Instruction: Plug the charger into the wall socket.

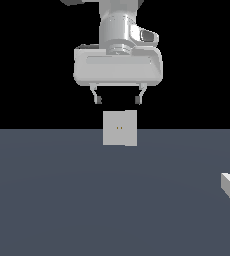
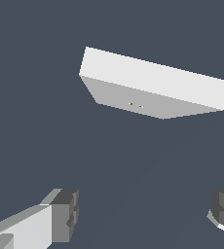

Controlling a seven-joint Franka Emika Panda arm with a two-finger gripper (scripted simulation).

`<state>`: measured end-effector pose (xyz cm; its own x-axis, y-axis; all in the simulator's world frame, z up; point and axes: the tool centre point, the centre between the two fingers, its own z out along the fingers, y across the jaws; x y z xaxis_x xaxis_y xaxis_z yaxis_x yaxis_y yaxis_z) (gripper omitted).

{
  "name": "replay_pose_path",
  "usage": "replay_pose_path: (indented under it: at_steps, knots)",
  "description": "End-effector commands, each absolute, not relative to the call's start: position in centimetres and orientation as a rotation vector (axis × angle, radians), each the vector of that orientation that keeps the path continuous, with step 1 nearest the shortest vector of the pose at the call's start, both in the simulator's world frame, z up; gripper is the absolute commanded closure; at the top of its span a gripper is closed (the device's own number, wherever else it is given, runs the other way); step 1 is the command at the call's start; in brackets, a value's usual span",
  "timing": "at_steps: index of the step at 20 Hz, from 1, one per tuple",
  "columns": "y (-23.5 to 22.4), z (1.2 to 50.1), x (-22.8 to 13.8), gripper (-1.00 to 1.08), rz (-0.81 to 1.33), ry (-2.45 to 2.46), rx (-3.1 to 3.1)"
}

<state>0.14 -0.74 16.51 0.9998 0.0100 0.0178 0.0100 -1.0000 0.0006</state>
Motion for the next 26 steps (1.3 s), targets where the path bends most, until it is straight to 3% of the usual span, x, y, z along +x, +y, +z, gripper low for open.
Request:
replay_pose_path:
  at_steps: [1, 10, 26]
  knots:
    - [-0.7, 16.5, 0.1, -0.92, 0.028, 0.016, 3.141]
    - [-3.4, 15.2, -0.9, -0.92, 0.042, -0.081, 3.137]
    - [-16.0, 8.1, -8.5, -0.92, 0.11, -0.567, 3.069]
